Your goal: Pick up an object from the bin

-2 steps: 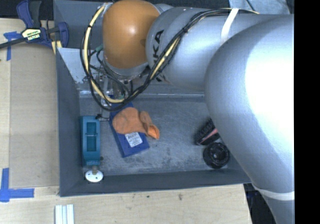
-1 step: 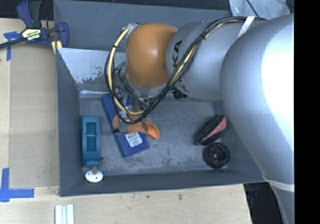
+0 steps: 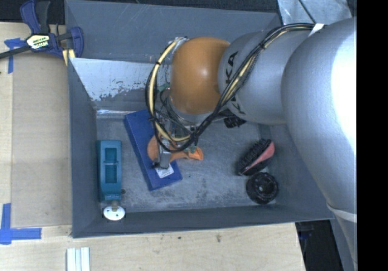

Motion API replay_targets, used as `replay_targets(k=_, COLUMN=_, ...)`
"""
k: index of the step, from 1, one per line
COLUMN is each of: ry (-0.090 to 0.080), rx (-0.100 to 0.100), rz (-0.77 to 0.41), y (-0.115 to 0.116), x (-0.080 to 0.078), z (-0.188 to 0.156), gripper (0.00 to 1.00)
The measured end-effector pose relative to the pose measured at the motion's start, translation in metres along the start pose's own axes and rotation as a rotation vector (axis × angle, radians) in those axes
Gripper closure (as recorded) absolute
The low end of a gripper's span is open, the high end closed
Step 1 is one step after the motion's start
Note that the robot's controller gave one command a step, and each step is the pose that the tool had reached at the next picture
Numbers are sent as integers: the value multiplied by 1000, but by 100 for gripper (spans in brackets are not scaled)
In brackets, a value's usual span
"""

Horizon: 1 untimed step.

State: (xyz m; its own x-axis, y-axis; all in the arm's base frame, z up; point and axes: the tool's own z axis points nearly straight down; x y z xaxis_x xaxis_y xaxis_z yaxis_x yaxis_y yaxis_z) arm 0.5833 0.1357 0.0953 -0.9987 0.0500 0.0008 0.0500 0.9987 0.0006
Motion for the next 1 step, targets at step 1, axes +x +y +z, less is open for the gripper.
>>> replay_targets(k=1, ry=-8, rx=-2, rz=-147, y=21, x=-7, z=-2, gripper=100)
